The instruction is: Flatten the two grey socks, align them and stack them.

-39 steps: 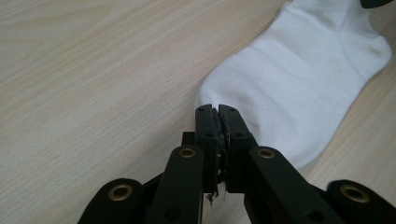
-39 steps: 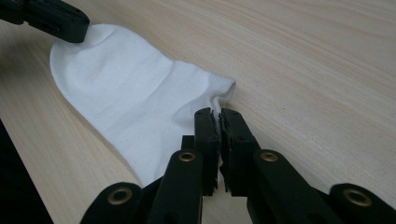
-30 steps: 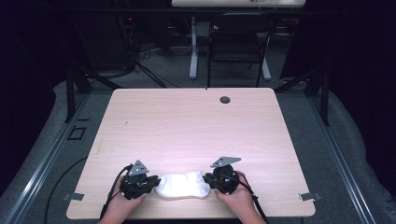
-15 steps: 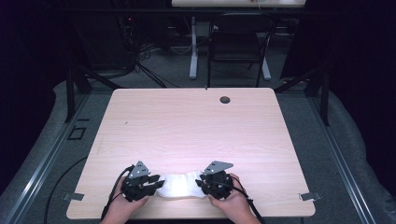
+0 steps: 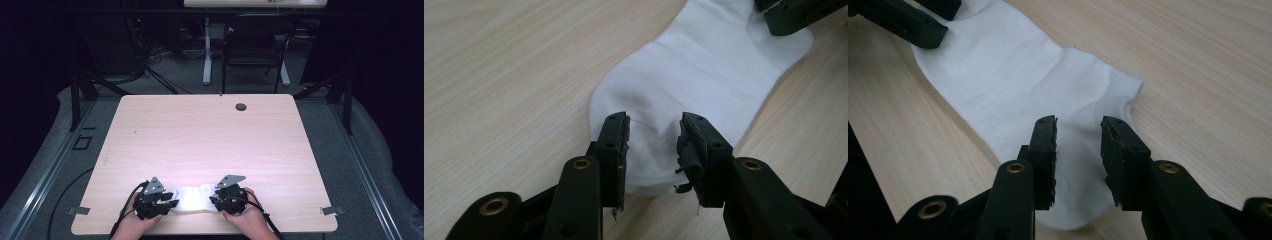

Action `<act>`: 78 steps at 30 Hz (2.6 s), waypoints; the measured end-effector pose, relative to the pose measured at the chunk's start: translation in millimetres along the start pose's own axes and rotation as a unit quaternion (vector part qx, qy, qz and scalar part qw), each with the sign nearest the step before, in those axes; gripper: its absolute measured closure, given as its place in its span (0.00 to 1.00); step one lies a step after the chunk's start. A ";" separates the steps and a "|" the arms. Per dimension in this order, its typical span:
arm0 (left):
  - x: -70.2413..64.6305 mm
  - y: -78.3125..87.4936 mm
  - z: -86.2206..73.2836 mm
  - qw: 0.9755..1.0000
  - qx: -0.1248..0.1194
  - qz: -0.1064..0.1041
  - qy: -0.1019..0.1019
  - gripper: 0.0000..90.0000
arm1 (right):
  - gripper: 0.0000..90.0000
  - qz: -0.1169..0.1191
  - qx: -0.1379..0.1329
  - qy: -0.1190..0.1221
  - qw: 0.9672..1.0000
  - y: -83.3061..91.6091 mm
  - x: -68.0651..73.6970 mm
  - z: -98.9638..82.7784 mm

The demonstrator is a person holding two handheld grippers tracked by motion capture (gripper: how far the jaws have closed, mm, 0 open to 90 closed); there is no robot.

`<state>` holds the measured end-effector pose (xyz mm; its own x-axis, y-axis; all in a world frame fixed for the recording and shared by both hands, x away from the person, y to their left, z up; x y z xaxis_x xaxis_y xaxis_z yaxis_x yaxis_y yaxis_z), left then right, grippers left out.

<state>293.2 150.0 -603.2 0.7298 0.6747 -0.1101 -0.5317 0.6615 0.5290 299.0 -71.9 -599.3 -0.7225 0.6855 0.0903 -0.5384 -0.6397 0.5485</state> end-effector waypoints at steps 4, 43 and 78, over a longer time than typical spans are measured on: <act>0.2 -1.0 -2.7 1.000 0.004 -0.003 0.003 0.70 | 0.75 0.000 0.004 -0.004 1.000 -1.8 -1.7 -3.4; 21.8 -20.2 4.1 0.999 -0.042 0.003 0.021 0.65 | 0.73 -0.012 -0.020 -0.037 0.999 -13.2 -19.2 -0.5; 24.3 1.9 15.3 0.995 -0.083 0.005 0.048 0.52 | 0.59 -0.014 -0.072 -0.019 0.997 10.8 -15.9 10.7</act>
<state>316.6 162.6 -591.9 0.6842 0.7044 -0.1890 -0.6083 0.6941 0.3849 309.3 -86.0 -586.0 -0.6910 0.7145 0.1089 -0.6166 -0.6614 0.4269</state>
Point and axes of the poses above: each handheld gripper's, and its own axes: y roughly backward along the jaws, z roughly out of its top, x roughly to its left, the point moved 5 cm from there along -y, roughly forward along the jaws, and after that the axes turned 15 degrees about -x, right-handed, at the moved point
